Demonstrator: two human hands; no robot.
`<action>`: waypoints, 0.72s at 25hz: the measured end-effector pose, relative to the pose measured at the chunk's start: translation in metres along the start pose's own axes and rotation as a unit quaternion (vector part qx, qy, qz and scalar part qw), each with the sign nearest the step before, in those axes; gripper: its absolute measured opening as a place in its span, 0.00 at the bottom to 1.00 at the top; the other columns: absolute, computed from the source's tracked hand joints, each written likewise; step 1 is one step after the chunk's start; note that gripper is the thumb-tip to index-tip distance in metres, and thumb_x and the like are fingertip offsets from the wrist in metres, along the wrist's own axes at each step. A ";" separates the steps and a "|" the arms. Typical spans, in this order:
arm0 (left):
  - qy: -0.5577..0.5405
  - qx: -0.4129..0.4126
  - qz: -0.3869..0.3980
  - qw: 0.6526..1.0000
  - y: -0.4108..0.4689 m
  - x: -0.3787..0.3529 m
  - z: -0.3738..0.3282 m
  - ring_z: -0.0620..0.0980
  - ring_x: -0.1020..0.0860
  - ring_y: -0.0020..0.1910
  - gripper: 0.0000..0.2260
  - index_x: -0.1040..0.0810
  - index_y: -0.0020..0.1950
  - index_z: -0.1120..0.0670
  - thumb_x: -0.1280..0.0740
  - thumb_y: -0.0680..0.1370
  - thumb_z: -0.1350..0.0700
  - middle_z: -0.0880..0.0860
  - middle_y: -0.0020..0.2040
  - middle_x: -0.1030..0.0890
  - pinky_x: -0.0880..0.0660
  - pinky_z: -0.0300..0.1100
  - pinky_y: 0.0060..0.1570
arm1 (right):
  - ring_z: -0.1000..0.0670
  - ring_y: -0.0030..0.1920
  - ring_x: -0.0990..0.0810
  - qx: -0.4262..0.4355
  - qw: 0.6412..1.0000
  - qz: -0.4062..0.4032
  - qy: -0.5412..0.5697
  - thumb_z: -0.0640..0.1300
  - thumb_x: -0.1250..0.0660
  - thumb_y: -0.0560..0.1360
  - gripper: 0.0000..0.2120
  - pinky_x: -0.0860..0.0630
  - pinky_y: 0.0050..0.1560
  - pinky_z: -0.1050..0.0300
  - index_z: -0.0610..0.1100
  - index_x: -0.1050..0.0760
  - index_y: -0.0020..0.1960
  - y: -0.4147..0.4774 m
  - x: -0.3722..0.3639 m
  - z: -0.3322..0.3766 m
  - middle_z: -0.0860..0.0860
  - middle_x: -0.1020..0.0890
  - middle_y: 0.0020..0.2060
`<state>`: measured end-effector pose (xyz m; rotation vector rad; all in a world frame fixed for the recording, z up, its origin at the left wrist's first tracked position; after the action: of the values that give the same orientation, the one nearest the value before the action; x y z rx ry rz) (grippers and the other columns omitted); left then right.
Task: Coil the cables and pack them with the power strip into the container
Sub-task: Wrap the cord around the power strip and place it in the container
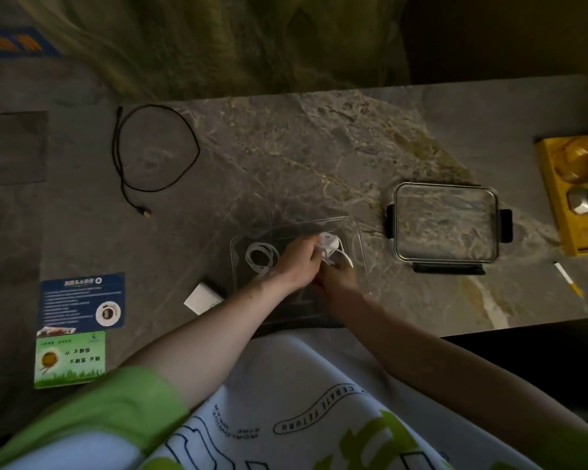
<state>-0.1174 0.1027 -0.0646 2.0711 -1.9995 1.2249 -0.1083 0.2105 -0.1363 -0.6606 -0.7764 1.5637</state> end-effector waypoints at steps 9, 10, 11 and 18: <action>0.045 -0.051 0.026 0.997 0.019 -0.004 0.000 0.56 0.33 0.70 0.16 0.27 0.66 0.62 0.43 0.80 0.66 0.61 0.68 0.28 0.42 0.37 0.67 | 0.44 0.55 0.20 0.052 0.975 -0.053 -0.208 0.42 0.34 0.78 0.13 0.27 0.51 0.55 0.38 0.24 0.60 0.005 -0.010 0.006 0.42 0.18 0.52; 0.044 -0.051 0.029 0.997 0.019 -0.004 0.005 0.56 0.34 0.71 0.16 0.28 0.68 0.62 0.43 0.80 0.65 0.60 0.70 0.29 0.42 0.38 0.68 | 0.46 0.53 0.20 0.055 0.966 -0.042 -0.250 0.43 0.34 0.78 0.12 0.28 0.49 0.56 0.39 0.23 0.59 0.005 -0.010 0.008 0.43 0.18 0.50; 0.037 -0.046 0.032 0.998 0.019 -0.004 0.010 0.56 0.35 0.72 0.17 0.29 0.69 0.61 0.43 0.81 0.64 0.60 0.71 0.30 0.42 0.40 0.70 | 0.47 0.50 0.20 0.057 0.958 -0.031 -0.280 0.44 0.34 0.77 0.12 0.26 0.48 0.55 0.40 0.22 0.57 0.006 -0.010 0.009 0.44 0.18 0.47; -0.040 -0.042 -0.074 0.996 -0.003 0.003 0.032 0.53 0.34 0.72 0.19 0.31 0.70 0.58 0.42 0.79 0.65 0.58 0.71 0.32 0.38 0.47 0.73 | 0.47 0.45 0.16 0.076 0.961 0.037 -0.263 0.52 0.37 0.78 0.12 0.18 0.46 0.49 0.46 0.21 0.54 0.004 -0.018 0.017 0.46 0.15 0.44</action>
<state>-0.0992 0.0846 -0.0837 2.2138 -1.8537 1.0325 -0.1222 0.1900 -0.1293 -0.1544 -1.0153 1.8769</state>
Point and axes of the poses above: each hand's wrist, its own y-axis towards the middle knuckle, its own x-axis out of the back of the hand, z = x × y, the point moved 8 cm from there along y, towards the middle knuckle
